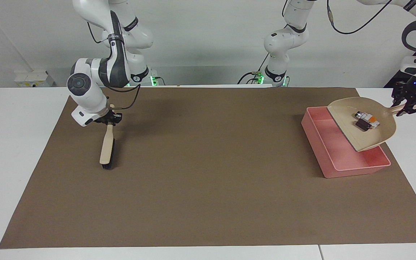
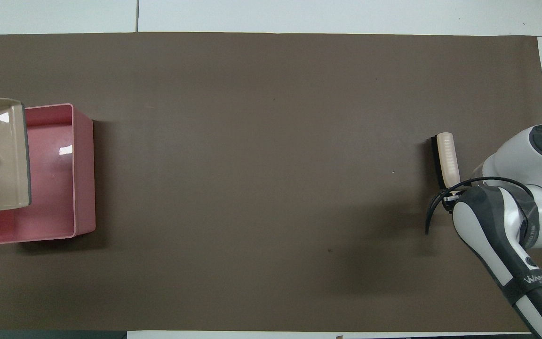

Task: Clean e-waste and dump in bin
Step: 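Tip the dustpan over the pink bin with the left gripper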

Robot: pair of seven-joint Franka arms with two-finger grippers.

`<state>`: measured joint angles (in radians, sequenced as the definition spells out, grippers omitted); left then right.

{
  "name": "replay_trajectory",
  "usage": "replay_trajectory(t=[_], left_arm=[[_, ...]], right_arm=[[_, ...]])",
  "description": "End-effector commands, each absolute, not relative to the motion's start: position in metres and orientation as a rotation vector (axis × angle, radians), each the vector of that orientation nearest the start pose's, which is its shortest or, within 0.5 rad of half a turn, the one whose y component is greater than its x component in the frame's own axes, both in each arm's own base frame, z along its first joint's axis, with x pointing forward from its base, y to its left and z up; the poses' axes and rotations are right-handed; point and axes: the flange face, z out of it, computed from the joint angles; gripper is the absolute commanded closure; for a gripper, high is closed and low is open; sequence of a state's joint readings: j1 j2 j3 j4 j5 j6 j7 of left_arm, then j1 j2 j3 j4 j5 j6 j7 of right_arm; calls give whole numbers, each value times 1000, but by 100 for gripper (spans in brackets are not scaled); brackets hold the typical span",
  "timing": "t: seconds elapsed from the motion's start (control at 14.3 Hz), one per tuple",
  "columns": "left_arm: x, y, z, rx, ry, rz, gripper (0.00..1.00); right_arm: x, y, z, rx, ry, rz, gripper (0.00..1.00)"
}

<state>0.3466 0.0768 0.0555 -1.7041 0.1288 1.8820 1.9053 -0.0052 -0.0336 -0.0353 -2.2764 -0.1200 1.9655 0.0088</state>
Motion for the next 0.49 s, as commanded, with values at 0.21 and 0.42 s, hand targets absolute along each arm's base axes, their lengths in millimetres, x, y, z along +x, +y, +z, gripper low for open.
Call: replay_trajectory(t=[0.21, 0.42], left_arm=[[562, 212, 528, -1921, 2115, 391, 100], [557, 176, 520, -1905, 2043, 501, 100]], right_arm=[[461, -33, 345, -3216, 10, 422, 93], [460, -32, 345, -3217, 31, 423, 78]])
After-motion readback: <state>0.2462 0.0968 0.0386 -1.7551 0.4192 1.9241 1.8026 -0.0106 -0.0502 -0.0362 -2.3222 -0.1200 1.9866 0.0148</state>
